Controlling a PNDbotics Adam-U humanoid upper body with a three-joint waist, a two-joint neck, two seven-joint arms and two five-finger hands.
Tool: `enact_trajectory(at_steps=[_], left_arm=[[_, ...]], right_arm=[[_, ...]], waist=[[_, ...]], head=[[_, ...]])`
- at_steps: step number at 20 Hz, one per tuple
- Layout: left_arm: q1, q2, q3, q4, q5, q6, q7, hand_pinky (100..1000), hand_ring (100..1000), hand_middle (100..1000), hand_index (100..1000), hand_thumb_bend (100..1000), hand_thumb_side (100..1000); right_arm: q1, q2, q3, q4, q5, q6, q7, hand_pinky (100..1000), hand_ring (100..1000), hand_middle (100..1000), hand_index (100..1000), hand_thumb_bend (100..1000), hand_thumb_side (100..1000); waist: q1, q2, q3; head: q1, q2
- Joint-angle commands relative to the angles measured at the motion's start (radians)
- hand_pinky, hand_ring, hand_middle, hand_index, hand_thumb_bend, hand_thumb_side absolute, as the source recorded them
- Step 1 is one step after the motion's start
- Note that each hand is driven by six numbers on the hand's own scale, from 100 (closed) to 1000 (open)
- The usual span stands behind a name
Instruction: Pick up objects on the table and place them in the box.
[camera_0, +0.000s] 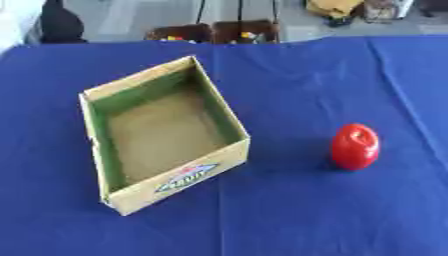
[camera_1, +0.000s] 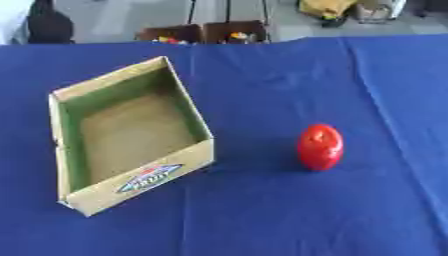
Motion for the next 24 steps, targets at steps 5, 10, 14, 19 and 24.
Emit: enact_trajectory(at_steps=[5, 10, 14, 19, 24], left_arm=[[-0.008, 0.025, 0.005, -0.015, -0.003, -0.001, -0.004, 651, 863, 838, 896, 100, 969], [-0.009, 0.025, 0.000, -0.015, 0.001, 0.001, -0.011, 652, 863, 838, 897, 100, 968], [-0.011, 0.028, -0.003, -0.015, 0.004, 0.001, -0.016, 653, 862, 838, 897, 100, 964], [-0.014, 0.027, -0.006, -0.015, 0.004, 0.004, -0.021, 654, 863, 838, 897, 100, 963], [-0.015, 0.027, -0.009, -0.015, 0.006, 0.004, -0.024, 654, 863, 838, 896, 100, 962]], right_arm=[[-0.071, -0.139, 0.054, -0.017, 0.019, 0.155, 0.128, 801, 813, 785, 882, 254, 832], [-0.160, -0.226, 0.132, -0.017, 0.057, 0.314, 0.331, 813, 834, 823, 902, 327, 971], [-0.223, -0.265, 0.189, -0.017, 0.085, 0.397, 0.505, 817, 849, 854, 924, 397, 1000], [-0.279, -0.285, 0.248, -0.011, 0.125, 0.457, 0.750, 817, 854, 862, 930, 420, 1000], [-0.307, -0.291, 0.292, 0.030, 0.175, 0.473, 0.920, 806, 850, 865, 949, 421, 958]], waist=[[-0.014, -0.036, -0.001], [-0.013, -0.046, 0.004], [-0.010, -0.052, 0.009], [-0.010, -0.052, 0.011], [-0.010, -0.052, 0.016]], head=[[-0.002, 0.005], [-0.004, 0.010], [-0.003, 0.011], [-0.008, 0.001], [-0.013, -0.005]])
